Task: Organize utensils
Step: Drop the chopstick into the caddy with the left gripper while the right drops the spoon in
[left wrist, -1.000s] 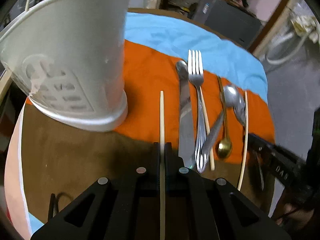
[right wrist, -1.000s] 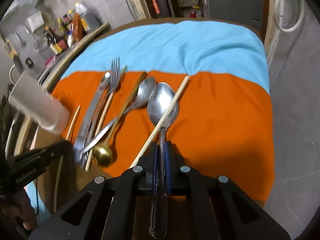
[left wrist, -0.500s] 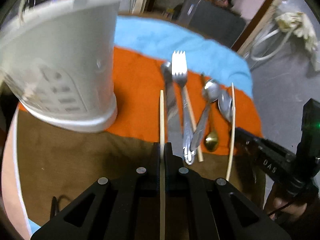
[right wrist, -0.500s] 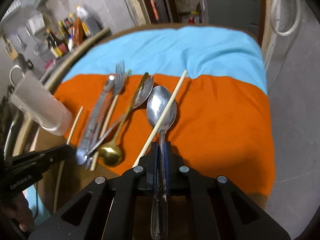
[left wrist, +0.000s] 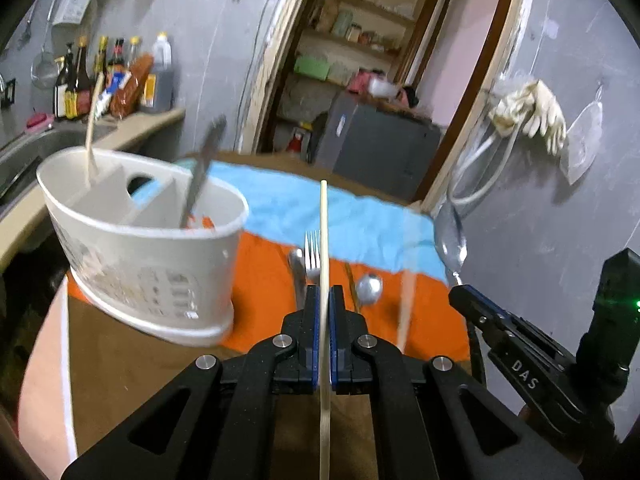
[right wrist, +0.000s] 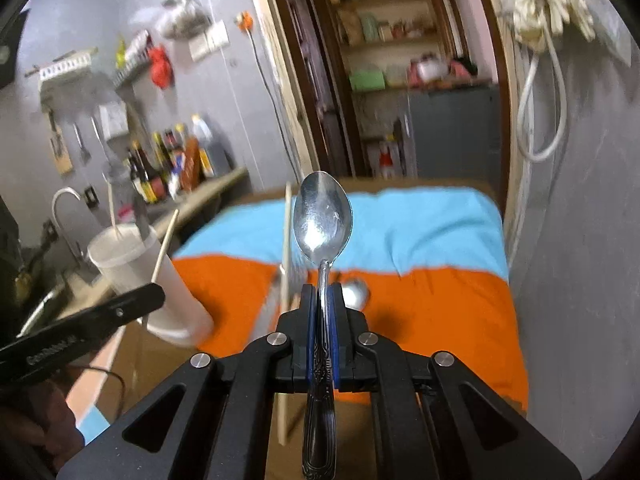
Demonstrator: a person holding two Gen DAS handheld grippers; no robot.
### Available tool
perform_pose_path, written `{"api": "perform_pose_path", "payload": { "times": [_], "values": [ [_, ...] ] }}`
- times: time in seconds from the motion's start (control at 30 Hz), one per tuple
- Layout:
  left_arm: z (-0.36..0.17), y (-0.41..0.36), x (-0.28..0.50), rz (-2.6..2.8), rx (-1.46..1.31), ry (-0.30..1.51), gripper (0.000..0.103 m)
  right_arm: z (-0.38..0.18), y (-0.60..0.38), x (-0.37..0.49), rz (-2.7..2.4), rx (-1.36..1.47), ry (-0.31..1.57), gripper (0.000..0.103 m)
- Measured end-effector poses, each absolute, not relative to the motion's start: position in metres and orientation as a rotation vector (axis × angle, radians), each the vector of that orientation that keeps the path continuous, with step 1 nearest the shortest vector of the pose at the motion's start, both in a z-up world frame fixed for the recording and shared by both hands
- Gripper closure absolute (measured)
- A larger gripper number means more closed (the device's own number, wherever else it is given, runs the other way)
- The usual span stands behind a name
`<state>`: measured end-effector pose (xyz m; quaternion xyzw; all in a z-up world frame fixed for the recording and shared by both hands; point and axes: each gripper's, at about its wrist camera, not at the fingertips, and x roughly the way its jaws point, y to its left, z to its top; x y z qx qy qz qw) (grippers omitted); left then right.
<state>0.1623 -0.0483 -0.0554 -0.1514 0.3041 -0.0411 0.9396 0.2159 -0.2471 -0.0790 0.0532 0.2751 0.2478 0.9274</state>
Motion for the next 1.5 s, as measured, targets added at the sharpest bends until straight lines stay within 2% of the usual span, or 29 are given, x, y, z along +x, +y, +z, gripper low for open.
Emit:
{"api": "perform_pose_path", "payload": {
  "times": [0.23,0.43,0.63,0.87,1.1,1.5],
  "values": [
    [-0.021,-0.023,0.149,-0.081,-0.330,0.485,0.101,-0.037,-0.231,0.206,0.580,0.184,0.392,0.099],
    [0.012,0.028,0.147,-0.068,-0.366,0.346,0.101,-0.008,-0.200,0.209,0.678,0.290,0.276,0.099],
    [0.025,0.110,0.165,-0.037,-0.456,0.206,0.101,0.001,-0.162,0.226,0.752,0.449,0.191,0.099],
    [0.015,0.192,0.186,-0.004,-0.549,0.115,0.101,-0.011,-0.120,0.236,0.767,0.518,0.134,0.099],
    [-0.004,0.206,0.189,-0.001,-0.547,0.084,0.101,-0.034,-0.106,0.239,0.760,0.515,0.104,0.099],
    [-0.029,0.178,0.180,0.030,-0.413,0.032,0.101,-0.065,-0.094,0.239,0.753,0.501,0.109,0.099]
  ]
}}
